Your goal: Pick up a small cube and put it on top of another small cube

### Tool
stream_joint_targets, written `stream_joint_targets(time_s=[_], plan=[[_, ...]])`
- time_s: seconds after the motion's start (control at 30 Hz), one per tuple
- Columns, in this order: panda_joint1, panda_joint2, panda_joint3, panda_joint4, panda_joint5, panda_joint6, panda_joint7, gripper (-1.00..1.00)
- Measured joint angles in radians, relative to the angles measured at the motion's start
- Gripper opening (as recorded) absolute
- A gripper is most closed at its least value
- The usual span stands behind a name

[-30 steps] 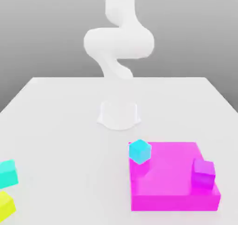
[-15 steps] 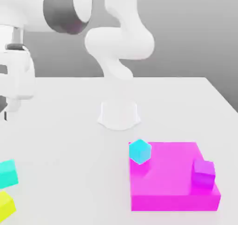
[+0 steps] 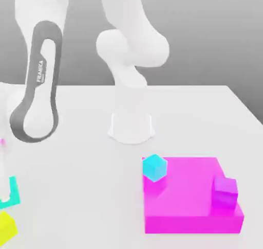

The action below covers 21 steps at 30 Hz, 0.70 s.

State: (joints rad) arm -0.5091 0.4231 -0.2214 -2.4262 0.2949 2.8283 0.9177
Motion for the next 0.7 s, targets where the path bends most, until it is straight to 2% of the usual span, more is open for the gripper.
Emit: stream_joint_targets(time_s=[0.17, 0.33, 0.7], plan=[[-0.004, 0.004, 0.004, 0.001, 0.000, 0.004, 0.001, -1.00], [0.051, -0.147, -0.070, -0.029, -0.104, -0.115, 0.084, -1.00], [0.204, -0.119, -0.065, 0.183, -0.143, -0.297, 0.470, -1.00]])
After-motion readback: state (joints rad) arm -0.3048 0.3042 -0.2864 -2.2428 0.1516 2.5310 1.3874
